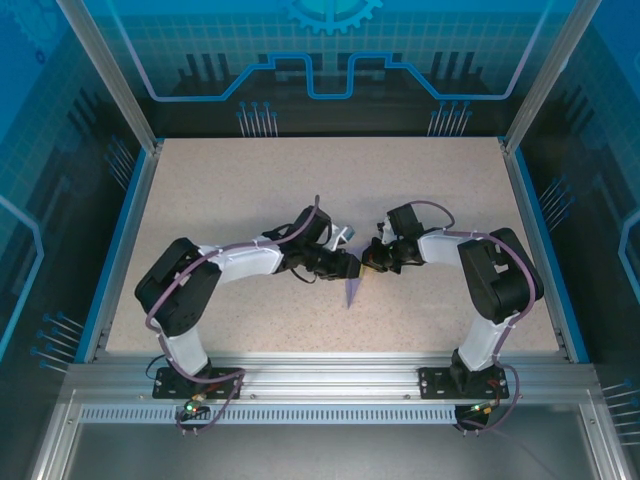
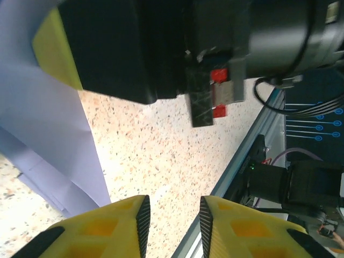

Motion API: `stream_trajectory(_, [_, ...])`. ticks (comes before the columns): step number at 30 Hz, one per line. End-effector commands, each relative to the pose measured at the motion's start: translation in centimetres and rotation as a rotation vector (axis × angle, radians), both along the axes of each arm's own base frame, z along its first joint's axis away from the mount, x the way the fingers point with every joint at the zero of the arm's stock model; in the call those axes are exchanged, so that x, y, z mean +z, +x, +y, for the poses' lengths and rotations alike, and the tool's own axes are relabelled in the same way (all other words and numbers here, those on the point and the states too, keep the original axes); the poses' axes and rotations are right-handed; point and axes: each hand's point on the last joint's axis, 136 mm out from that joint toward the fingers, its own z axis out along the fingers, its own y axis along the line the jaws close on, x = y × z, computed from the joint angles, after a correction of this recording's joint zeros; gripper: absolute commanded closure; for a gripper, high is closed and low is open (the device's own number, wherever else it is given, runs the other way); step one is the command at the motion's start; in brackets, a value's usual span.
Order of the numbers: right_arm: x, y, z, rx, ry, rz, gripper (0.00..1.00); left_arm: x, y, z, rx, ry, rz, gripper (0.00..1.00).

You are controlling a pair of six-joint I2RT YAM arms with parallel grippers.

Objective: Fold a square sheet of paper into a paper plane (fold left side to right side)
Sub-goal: Fold the wing for the fifth time at the center of the table.

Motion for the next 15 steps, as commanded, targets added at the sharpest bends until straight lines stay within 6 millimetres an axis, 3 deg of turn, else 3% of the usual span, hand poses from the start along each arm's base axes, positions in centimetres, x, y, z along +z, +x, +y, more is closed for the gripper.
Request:
stream_trajectory(1, [-3.3, -3.0, -1.3, 0.018, -0.116, 0.124, 0.99, -1.7, -0.9, -0.3, -0.009, 0.021, 0.083, 0.67])
stream_trajectory(6, [-3.3, -3.0, -1.4, 0.019, -0.126, 0.126, 0.99, -2.5, -1.3, -0.8, -0.025, 0.043, 0.095, 0.67])
stream_trajectory(15, [-3.4, -3.1, -1.5, 0.026, -0.145, 0.127, 0.98, -4.8, -1.5, 0.4, -0.013, 0.149, 0.110, 0.67])
